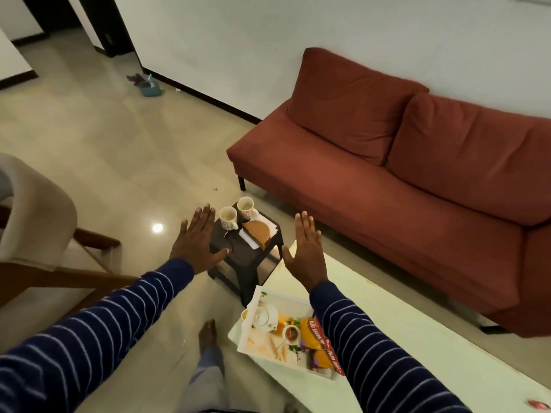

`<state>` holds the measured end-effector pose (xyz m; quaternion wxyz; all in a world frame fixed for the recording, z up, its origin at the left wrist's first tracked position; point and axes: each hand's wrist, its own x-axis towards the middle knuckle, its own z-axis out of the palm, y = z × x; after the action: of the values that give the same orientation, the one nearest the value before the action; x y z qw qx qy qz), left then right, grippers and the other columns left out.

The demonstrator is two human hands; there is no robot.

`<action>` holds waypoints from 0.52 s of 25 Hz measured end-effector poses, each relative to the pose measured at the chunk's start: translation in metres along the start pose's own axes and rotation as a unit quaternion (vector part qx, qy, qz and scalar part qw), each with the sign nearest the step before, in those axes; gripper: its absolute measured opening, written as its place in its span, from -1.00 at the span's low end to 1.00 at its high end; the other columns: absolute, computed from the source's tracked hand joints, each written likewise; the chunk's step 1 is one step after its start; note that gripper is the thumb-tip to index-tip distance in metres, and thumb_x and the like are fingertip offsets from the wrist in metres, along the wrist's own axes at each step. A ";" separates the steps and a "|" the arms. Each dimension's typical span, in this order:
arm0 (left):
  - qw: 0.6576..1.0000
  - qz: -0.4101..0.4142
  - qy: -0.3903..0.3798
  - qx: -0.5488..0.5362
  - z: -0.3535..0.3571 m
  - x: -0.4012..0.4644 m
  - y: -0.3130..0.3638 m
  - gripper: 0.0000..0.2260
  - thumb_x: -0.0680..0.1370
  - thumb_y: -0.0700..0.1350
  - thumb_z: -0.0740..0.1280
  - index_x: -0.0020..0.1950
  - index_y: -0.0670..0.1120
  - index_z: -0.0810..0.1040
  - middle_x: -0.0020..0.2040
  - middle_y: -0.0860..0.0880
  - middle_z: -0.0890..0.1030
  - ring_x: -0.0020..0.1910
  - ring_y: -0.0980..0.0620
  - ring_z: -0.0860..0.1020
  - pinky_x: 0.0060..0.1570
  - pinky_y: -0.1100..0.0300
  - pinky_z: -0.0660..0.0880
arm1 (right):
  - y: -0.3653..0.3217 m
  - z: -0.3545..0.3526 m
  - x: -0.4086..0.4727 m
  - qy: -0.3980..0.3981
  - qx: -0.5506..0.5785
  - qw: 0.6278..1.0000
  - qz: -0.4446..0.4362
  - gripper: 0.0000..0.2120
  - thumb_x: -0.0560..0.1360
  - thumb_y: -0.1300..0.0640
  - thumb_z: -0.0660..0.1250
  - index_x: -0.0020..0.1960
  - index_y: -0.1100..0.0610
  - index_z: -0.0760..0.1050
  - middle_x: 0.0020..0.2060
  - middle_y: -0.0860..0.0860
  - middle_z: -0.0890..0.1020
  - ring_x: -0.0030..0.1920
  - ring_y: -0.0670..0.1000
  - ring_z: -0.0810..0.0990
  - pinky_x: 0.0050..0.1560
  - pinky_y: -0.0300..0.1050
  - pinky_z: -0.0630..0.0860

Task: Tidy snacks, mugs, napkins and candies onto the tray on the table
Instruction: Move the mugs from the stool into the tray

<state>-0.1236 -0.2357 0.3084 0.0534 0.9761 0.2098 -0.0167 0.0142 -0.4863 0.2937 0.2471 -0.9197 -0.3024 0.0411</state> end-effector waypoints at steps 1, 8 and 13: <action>1.000 0.002 -0.008 0.000 0.005 0.018 -0.017 -0.03 0.47 0.35 0.26 0.60 -0.11 -0.20 0.61 -0.08 -0.22 0.59 -0.09 -0.18 0.50 -0.13 -0.07 | -0.009 0.014 0.018 -0.010 0.001 1.000 -0.003 -0.23 0.57 -0.04 0.25 0.63 0.08 -0.08 0.62 0.04 -0.05 0.62 0.06 -0.11 0.58 0.09 -0.06; 0.988 0.054 -0.133 -0.065 0.070 0.185 -0.133 -0.10 0.51 0.18 0.37 0.62 -0.10 -0.10 0.63 -0.09 -0.04 0.59 -0.10 0.02 0.51 -0.06 0.09 | -0.059 0.159 0.152 -0.076 0.095 0.988 0.099 -0.43 0.60 0.05 0.26 0.56 0.10 0.20 0.54 0.07 0.29 0.53 0.09 0.25 0.49 -0.04 0.24; 0.948 0.005 -0.235 -0.216 0.176 0.284 -0.178 -0.04 0.41 -0.05 0.54 0.62 -0.10 -0.01 0.61 -0.13 0.12 0.56 -0.13 0.15 0.46 0.01 0.19 | -0.064 0.288 0.233 -0.152 0.157 0.956 0.197 -0.69 0.61 0.16 0.29 0.33 0.19 0.52 0.22 0.14 0.62 0.22 0.15 0.57 0.20 -0.12 0.40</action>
<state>0.0598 0.0216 0.1005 0.3109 0.9106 0.1855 -0.1992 0.1052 -0.1837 0.0894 0.3264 -0.8936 -0.1388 0.2751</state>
